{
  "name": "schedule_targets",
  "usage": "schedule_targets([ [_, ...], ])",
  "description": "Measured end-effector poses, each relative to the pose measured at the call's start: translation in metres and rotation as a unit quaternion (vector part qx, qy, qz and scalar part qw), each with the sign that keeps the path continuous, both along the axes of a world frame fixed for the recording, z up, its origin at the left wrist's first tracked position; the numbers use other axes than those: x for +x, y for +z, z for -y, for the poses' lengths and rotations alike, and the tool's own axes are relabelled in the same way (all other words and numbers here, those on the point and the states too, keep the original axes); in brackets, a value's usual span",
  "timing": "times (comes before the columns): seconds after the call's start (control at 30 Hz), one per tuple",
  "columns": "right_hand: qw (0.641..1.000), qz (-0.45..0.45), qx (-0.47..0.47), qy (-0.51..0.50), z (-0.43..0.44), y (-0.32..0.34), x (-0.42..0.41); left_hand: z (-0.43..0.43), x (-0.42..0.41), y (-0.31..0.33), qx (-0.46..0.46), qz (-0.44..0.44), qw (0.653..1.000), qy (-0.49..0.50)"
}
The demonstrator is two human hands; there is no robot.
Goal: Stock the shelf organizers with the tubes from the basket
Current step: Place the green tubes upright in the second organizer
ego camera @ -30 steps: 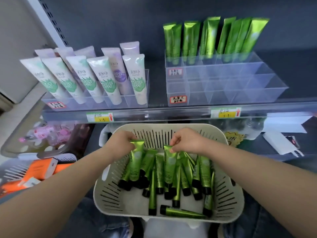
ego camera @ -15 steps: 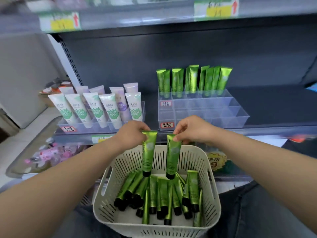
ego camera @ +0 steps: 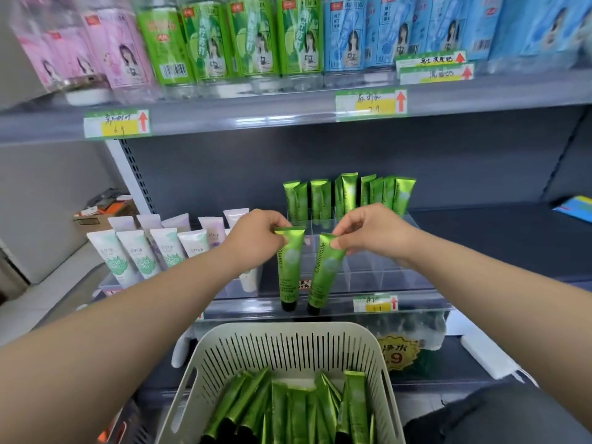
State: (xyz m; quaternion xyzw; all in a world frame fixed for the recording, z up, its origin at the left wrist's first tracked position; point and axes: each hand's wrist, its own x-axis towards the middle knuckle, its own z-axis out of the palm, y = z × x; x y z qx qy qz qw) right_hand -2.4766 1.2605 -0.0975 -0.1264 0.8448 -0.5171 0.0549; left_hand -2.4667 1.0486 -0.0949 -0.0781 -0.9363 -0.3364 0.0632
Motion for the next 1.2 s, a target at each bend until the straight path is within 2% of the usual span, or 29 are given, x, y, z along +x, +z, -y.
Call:
schedule_targets([
  [0.2,0.998,-0.033,-0.036,-0.039,0.003,0.013,-0.029,-0.006,-0.030,0.014,0.009,-0.029,0.999,0.017],
  [0.57,0.991,-0.077,-0.039,-0.105,0.009,0.010,-0.090,-0.005,-0.095,0.006,-0.001,-0.079,0.995,0.064],
  [1.07,0.979,-0.122,-0.064,-0.151,0.025,-0.015,-0.154,-0.007,-0.163,-0.024,0.082,-0.101,0.986,0.107],
  [1.2,0.980,-0.124,-0.051,-0.146,0.028,-0.024,-0.163,-0.007,-0.174,-0.035,0.081,-0.097,0.986,0.105],
])
